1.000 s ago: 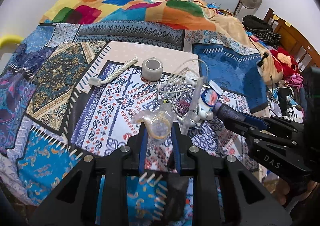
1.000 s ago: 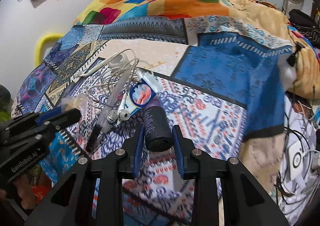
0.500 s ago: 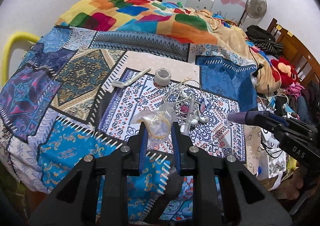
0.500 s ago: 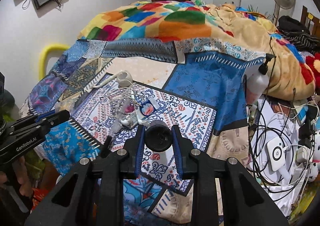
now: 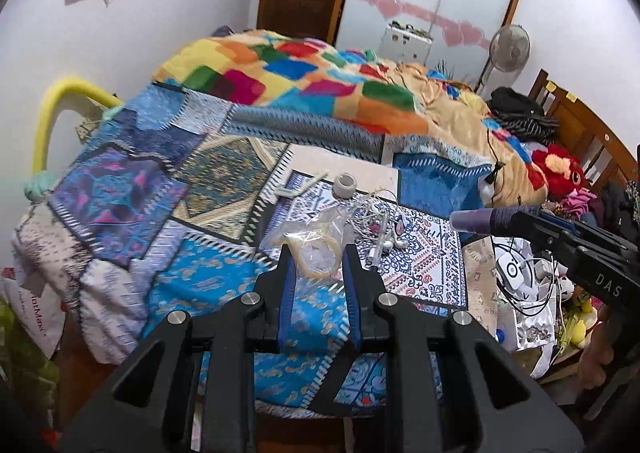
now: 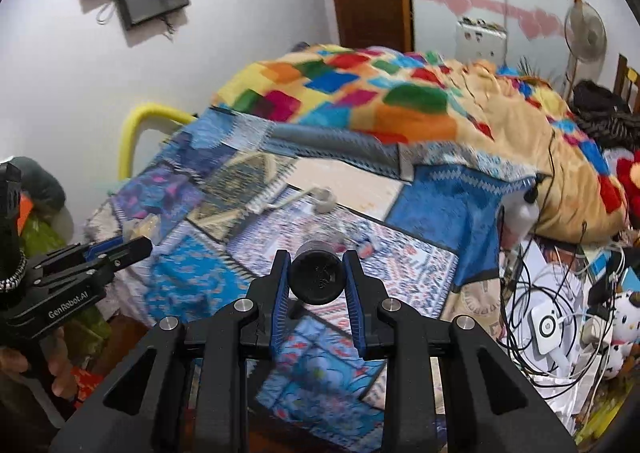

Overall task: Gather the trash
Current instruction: 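Carry the plastic bag and black cylinder with both tools over the white bin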

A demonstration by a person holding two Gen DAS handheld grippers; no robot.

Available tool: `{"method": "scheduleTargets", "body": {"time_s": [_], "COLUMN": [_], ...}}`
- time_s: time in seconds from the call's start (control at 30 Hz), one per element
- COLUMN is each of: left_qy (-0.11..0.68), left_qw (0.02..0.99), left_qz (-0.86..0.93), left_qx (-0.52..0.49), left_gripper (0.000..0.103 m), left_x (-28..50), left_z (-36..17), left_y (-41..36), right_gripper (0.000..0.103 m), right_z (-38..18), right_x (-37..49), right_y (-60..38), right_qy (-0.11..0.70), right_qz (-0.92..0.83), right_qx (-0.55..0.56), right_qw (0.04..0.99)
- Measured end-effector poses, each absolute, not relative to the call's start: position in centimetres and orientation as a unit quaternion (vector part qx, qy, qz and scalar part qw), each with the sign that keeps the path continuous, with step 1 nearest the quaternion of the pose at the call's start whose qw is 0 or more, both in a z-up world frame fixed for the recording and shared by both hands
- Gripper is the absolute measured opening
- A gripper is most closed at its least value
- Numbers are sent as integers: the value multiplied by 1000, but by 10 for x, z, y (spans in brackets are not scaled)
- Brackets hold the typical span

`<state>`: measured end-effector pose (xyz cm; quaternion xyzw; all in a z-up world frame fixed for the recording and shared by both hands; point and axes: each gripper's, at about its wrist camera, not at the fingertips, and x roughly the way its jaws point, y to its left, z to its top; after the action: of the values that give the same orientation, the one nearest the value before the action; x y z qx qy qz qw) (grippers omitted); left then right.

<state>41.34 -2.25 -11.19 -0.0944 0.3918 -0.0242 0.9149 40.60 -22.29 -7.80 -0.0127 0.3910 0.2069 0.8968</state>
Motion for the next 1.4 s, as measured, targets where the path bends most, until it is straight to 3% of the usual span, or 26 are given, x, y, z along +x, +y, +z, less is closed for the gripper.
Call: {"method": "scheduleTargets", "body": {"time_s": [0.4, 0.7, 1.07, 1.4], "left_qy": [341, 325, 337, 402], "left_qw": [933, 936, 925, 889], "left_qz": [15, 51, 106, 140], "left_qx": [-116, -123, -143, -169], "left_gripper": [22, 22, 22, 22], "left_x": [312, 234, 164, 146], "left_z": [-64, -58, -82, -149], "left_y": [38, 82, 140, 184], "right_gripper": [24, 24, 24, 24], "right_z": [-26, -21, -50, -110], "right_x": [327, 269, 219, 205], "right_y": [-156, -103, -33, 29], "right_qy": [344, 332, 358, 427], "right_qz": [273, 323, 377, 407], "right_qx": [-25, -43, -79, -114], "right_qw": [898, 885, 851, 800]}}
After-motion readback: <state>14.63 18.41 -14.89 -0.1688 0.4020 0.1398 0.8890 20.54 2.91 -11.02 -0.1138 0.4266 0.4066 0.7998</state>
